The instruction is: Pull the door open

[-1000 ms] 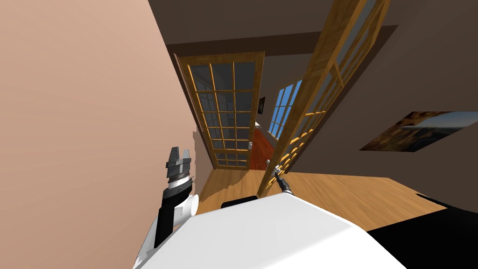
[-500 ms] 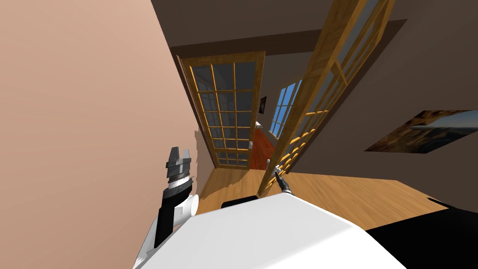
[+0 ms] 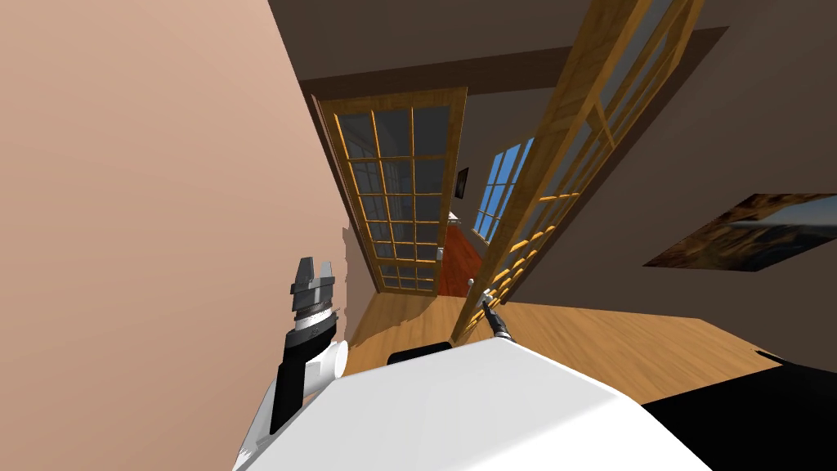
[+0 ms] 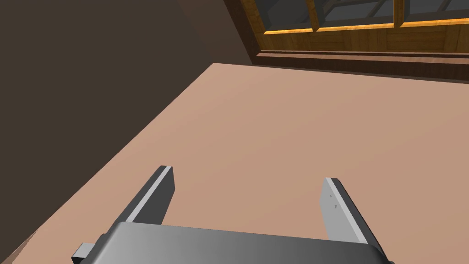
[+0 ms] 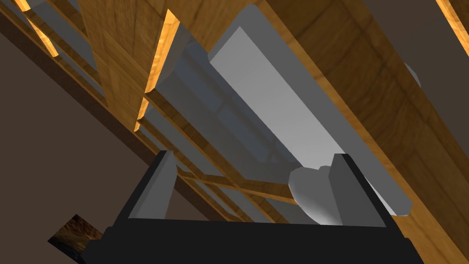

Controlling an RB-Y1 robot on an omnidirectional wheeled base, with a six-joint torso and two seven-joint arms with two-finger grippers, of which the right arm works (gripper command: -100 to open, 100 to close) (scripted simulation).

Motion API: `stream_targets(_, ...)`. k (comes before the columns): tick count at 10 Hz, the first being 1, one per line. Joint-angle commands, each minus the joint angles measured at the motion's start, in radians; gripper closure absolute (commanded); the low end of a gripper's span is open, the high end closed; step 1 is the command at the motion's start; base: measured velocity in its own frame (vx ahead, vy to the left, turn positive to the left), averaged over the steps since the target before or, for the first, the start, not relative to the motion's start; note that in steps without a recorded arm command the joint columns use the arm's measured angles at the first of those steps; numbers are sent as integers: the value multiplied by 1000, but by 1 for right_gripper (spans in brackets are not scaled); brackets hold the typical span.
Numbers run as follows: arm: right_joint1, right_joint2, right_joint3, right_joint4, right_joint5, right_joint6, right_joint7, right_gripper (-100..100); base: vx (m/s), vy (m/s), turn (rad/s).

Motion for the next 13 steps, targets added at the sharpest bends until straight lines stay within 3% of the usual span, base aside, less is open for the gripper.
stream_targets(1, 2, -28, -26, -26, -14, 8, -7, 100, -6, -3, 6)
stream_targets(6, 2, -28, -26, -26, -14, 8, -7, 100, 0, 4, -3)
stream_targets(7, 2, -28, -26, -5, -14, 8, -7, 100, 16, 5, 9)
stream_targets(8, -2, -5, 5, 10, -8, -9, -39, 100, -42, -3, 92)
stream_targets(11, -6, -8, 18, 8, -19, -10, -101, 100, -53, -73, 53)
stream_targets(12, 9, -20, 24, 5, 8, -43, -51, -100, -54, -90, 99)
stream_targets(13, 17, -25, 28, 0, 20, -58, -34, -100, -60, -62, 90)
